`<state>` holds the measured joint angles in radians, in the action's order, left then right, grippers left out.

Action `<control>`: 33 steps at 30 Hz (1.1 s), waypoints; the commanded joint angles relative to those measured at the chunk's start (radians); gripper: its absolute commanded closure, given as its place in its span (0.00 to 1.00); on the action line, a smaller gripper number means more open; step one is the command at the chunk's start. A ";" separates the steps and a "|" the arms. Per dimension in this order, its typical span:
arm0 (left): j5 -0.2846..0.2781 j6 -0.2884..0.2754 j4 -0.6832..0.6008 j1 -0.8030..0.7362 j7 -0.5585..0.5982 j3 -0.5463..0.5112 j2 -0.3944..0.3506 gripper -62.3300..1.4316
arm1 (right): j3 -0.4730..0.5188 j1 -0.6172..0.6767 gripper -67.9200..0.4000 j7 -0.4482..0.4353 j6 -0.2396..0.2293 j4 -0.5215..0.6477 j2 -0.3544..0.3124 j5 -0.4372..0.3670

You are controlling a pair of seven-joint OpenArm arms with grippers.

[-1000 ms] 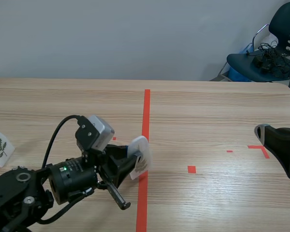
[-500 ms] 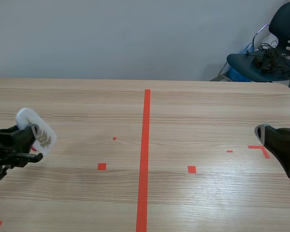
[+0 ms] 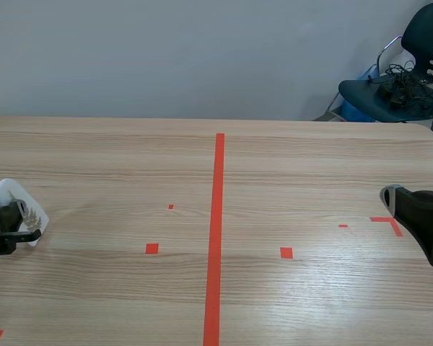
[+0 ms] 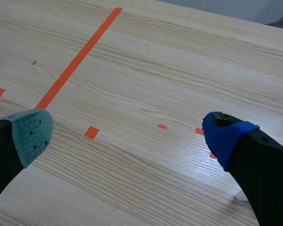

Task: Do the leaf sorting experiment

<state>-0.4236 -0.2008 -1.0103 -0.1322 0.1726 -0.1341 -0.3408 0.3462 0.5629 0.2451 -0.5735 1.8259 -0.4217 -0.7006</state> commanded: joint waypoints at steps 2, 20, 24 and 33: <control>-0.003 -0.005 -0.026 -0.001 0.017 -0.008 -0.010 0.79 | 0.009 -0.012 0.00 -0.014 0.000 0.002 -0.011 -0.011; -0.056 -0.238 -0.603 -0.157 -0.075 -0.107 -0.107 0.00 | 0.009 -0.012 0.00 -0.014 0.000 0.002 -0.011 -0.011; -0.060 -0.385 -0.733 -0.228 -0.192 -0.095 -0.110 0.00 | 0.009 -0.015 0.00 -0.016 0.000 0.002 -0.011 -0.011; -0.044 -0.393 -0.758 -0.359 -0.246 -0.032 -0.098 0.00 | 0.047 -0.014 0.00 0.002 0.000 0.049 -0.011 -0.011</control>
<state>-0.4534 -0.6018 -1.7748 -0.4965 -0.0933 -0.1669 -0.4500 0.3634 0.5579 0.2619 -0.5735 1.8431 -0.4213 -0.7006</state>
